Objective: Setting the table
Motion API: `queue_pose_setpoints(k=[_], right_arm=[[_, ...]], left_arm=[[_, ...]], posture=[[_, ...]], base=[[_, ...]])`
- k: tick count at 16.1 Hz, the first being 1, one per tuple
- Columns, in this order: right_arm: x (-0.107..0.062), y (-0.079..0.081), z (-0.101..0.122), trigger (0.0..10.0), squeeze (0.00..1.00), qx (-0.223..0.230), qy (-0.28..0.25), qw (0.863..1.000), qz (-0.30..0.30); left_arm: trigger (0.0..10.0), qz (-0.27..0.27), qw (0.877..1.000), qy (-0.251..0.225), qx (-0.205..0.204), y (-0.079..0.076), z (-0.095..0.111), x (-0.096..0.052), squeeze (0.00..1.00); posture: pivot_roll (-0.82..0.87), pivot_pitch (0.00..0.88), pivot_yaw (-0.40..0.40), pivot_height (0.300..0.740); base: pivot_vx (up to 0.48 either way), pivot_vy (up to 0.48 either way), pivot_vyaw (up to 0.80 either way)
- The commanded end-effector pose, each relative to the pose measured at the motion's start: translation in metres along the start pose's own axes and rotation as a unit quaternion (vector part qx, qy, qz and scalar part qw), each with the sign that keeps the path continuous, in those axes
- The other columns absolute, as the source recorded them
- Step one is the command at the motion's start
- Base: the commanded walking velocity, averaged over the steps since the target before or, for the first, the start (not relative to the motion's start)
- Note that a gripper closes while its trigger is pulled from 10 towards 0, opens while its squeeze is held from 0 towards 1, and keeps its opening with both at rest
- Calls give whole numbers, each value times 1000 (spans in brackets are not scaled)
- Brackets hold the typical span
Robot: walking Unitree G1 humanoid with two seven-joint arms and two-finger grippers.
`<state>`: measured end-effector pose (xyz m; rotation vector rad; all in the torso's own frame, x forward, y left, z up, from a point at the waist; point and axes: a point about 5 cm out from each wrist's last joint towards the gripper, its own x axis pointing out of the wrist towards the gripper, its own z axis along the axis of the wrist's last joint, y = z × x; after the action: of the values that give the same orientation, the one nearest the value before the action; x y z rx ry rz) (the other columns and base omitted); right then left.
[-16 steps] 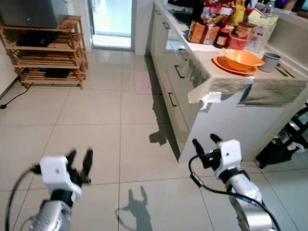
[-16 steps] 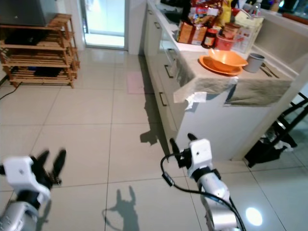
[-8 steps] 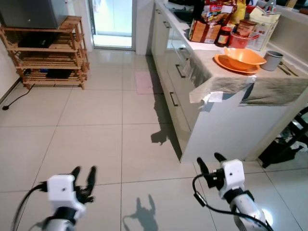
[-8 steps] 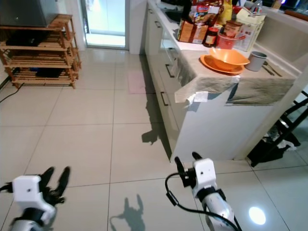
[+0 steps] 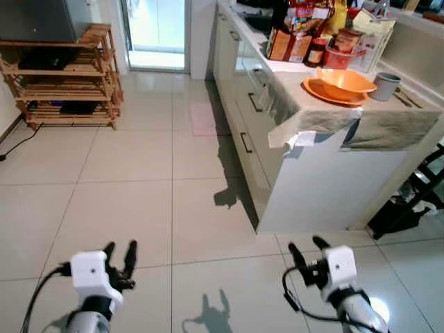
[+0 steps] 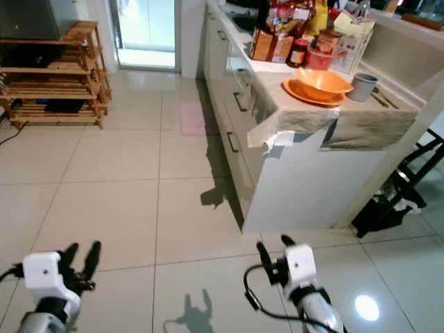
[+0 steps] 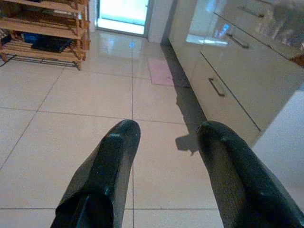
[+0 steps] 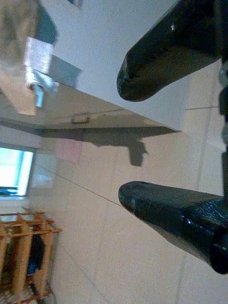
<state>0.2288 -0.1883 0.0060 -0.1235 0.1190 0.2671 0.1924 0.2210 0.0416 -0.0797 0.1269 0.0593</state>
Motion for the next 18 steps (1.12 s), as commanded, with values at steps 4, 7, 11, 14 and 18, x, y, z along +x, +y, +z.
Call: queue_pose_setpoints(k=[4,7,11,14,18], right_arm=[[6,-3,5,10000,0,-3,-16,1000,5],[7,0,8,10000,0,-5,-27,1000,8],[31,-5,25,10000,0,-4,-36,999,-1],[46,1,40,10000,0,-5,-45,999,18],[53,6,47,10000,0,-3,-49,998,26]], left_arm=[[10000,-15,1000,13,5,3,-12,12,0],[10000,-51,999,-1,17,-5,5,19,0],[10000,-36,999,-10,2,-8,5,24,0],[10000,-15,999,-21,-30,-19,14,23,0],[10000,-13,999,-32,-34,-30,24,29,0]], posture=[[49,0,-73,740],[26,0,3,740],[26,0,-17,740],[37,0,-36,740],[43,0,-44,740]], base=[[0,0,0],[0,0,0],[0,0,0],[0,-96,0],[0,-480,195]])
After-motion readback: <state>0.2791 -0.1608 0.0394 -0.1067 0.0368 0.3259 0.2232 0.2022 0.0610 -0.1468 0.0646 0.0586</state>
